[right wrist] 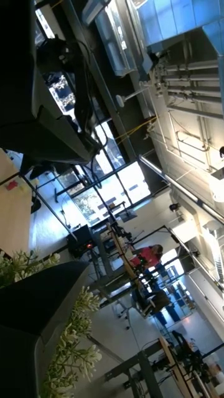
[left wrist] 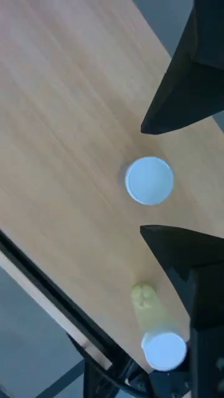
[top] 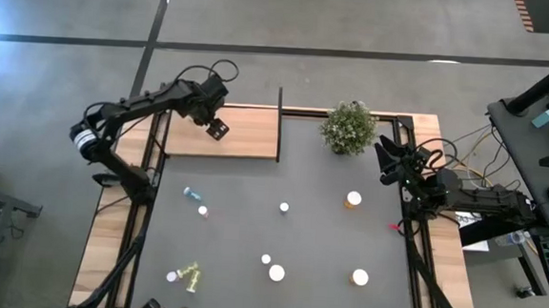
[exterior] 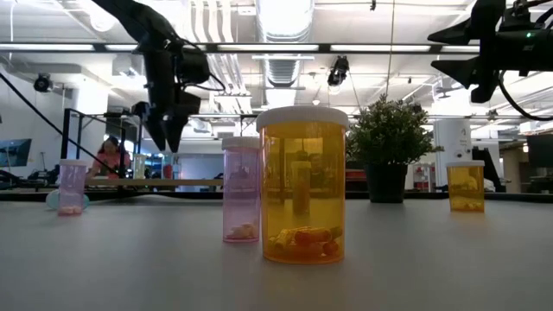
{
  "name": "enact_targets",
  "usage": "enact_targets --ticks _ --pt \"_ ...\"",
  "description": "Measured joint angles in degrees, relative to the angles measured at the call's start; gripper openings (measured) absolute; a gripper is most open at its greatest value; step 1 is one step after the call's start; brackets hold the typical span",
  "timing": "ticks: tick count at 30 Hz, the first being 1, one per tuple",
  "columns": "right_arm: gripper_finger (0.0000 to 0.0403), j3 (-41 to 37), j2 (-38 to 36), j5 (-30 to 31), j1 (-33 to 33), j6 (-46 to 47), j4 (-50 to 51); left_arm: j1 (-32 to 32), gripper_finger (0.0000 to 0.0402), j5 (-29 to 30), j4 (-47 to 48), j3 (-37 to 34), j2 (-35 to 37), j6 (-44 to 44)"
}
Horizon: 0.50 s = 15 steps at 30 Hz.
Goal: Pick and place medicine bottles onto shelf by color
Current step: Put the middle blue pill bottle on the shelf
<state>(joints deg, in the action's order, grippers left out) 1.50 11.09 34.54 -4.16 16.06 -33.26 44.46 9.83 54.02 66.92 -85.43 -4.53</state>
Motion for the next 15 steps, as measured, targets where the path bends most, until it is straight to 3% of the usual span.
enact_targets --ticks 7,15 --pt "0.026 0.0 0.0 0.0 0.0 0.0 0.0 0.6 0.0231 -1.2 -0.3 0.0 -2.0 1.1" --pt "0.026 0.0 0.0 0.0 0.0 0.0 0.0 0.8 0.0178 -1.3 -2.0 0.0 -2.2 3.6"
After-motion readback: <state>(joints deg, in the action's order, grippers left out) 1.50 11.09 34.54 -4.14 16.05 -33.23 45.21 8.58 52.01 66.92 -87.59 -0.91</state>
